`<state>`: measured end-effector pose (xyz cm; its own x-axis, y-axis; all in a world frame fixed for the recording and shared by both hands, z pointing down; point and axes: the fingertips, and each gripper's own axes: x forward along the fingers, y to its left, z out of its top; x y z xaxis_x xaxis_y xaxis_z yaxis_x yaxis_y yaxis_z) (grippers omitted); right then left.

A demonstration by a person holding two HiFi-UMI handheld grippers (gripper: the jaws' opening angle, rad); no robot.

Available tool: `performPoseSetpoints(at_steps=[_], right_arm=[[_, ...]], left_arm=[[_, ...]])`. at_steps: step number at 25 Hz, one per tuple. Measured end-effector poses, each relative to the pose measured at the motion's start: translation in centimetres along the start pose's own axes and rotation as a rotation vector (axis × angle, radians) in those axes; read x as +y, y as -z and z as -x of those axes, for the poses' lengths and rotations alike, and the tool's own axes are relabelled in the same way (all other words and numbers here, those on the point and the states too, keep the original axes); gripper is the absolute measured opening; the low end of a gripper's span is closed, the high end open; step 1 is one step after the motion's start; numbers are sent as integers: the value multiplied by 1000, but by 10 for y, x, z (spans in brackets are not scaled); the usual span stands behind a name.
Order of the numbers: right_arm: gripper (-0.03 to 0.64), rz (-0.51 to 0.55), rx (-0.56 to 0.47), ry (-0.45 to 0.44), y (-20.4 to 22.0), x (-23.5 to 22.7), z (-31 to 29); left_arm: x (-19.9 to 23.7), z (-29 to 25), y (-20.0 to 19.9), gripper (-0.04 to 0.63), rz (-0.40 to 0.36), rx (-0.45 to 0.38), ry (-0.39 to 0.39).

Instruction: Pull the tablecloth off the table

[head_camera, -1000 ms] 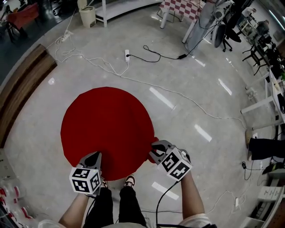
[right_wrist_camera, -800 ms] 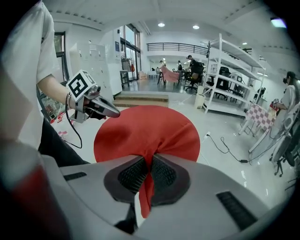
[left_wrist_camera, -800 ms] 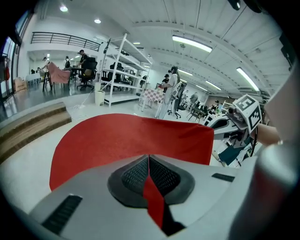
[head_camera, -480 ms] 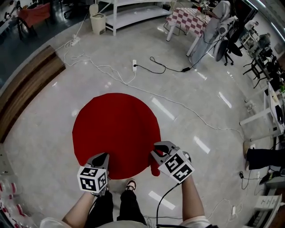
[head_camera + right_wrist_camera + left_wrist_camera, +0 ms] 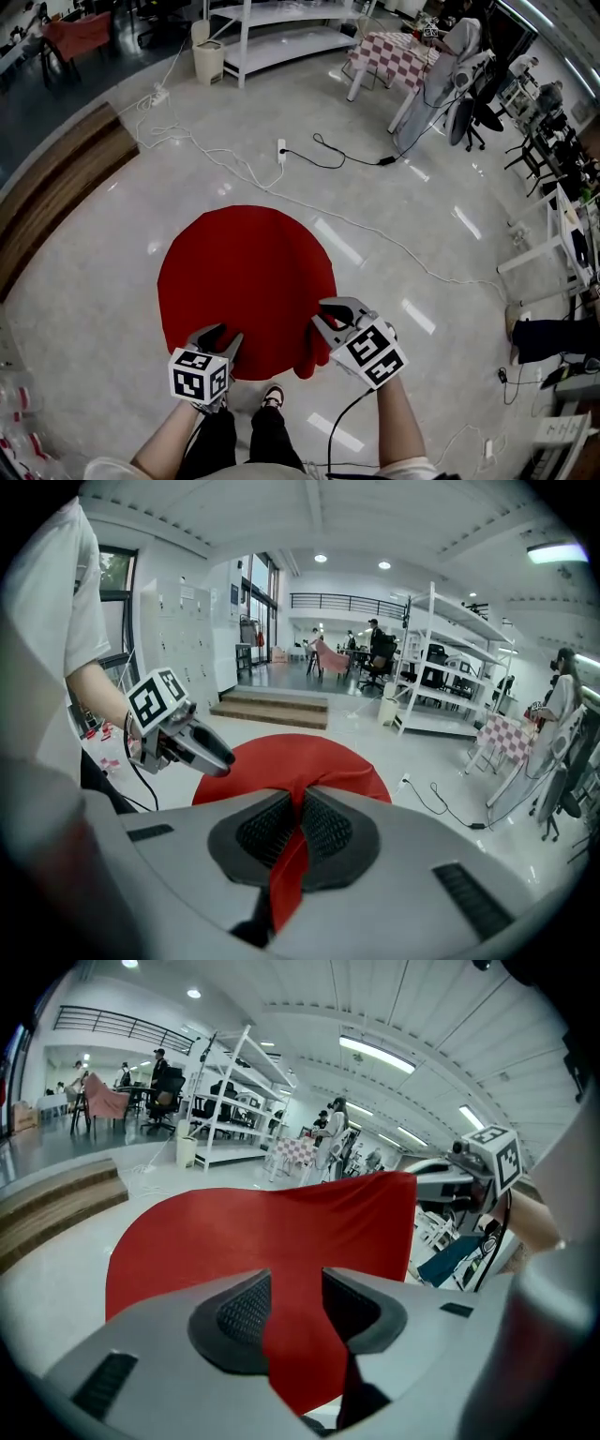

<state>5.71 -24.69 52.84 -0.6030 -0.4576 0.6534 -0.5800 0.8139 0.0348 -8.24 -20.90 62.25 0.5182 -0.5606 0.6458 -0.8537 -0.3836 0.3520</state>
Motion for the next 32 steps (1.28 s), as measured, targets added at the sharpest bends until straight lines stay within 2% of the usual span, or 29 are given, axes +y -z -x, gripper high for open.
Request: performPoseSetpoints(at_steps=[5, 8, 12, 16, 21, 23, 29, 32], right_arm=[[29, 41, -31, -4, -23, 6, 12], [29, 32, -47, -10, -27, 7, 16], [29, -24, -92, -30, -32, 5, 21], [29, -39, -124, -33, -38, -7, 10], [29, -28, -189, -76, -56, -5, 6], [29, -16, -223, -86, -64, -7, 10], [29, -32, -260, -127, -71, -12, 14], [29, -30, -271, -145, -74, -8, 12]], left_arm=[[-7, -14, 15, 243, -61, 67, 48], [-16, -26, 18, 296, -113, 81, 87], [-14, -48, 18, 325, -262, 120, 81], [-3, -78, 12, 332, -351, 148, 86], [-12, -106, -1, 349, -566, 160, 164], [-14, -115, -13, 353, -626, 145, 205], [-24, -130, -22, 353, -701, 221, 399], [-30, -135, -17, 351, -672, 267, 450]])
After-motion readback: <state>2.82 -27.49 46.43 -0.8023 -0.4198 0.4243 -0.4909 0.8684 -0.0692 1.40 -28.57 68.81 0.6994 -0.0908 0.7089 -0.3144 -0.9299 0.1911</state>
